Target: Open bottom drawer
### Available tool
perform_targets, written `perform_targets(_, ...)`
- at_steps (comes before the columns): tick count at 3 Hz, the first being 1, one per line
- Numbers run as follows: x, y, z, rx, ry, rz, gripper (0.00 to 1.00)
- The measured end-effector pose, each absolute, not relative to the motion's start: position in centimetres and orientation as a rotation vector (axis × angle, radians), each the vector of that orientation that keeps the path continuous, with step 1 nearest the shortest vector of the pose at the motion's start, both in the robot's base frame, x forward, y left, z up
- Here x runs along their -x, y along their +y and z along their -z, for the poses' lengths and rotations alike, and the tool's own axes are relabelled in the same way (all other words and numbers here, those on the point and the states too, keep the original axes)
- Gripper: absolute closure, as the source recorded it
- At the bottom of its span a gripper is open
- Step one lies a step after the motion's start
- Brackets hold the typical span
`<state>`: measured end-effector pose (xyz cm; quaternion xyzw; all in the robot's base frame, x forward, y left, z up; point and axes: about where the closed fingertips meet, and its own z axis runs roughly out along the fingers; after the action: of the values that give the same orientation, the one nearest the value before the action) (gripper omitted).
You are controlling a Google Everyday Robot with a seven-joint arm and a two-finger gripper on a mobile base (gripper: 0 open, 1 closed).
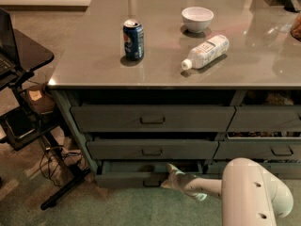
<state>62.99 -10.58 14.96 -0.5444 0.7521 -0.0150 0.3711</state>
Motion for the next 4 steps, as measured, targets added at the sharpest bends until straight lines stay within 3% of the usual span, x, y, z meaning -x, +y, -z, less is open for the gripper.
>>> perform_targets(4,-60.0,-11.0,-15.3,1.349,1.961,0.045,1.00)
